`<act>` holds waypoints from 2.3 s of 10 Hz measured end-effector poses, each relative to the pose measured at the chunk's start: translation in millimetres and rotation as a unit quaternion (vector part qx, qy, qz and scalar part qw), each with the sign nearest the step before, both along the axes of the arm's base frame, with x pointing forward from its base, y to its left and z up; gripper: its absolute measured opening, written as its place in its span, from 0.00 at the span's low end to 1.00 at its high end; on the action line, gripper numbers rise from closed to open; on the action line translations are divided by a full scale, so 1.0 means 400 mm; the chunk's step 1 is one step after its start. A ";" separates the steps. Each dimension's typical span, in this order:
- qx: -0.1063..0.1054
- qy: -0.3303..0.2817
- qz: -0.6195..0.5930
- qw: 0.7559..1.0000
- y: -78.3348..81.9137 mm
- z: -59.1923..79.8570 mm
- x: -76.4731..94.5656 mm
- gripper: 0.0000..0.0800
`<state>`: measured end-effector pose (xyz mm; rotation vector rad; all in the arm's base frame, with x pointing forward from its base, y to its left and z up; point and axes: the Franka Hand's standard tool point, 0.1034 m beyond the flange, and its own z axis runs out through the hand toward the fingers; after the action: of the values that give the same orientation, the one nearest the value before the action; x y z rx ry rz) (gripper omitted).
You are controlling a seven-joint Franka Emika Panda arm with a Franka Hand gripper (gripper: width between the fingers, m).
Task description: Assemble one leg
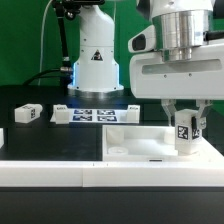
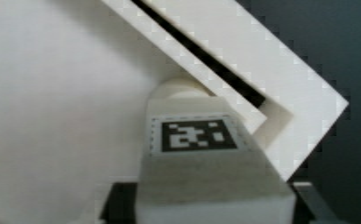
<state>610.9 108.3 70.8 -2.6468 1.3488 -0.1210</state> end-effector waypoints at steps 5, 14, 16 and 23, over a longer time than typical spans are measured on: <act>-0.022 -0.002 0.162 0.987 0.006 0.001 -0.003 0.80; -0.098 -0.007 0.570 0.815 0.015 0.014 0.020 0.81; -0.098 -0.008 0.576 0.812 0.016 0.014 0.020 0.81; -0.083 -0.005 0.503 0.860 0.009 0.014 0.021 0.36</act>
Offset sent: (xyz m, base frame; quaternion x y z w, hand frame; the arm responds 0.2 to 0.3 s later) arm 0.0016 0.0022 0.0019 -0.0249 -0.0138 -0.1013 0.9945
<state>619.5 111.9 76.2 -3.0917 -0.1908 -0.1067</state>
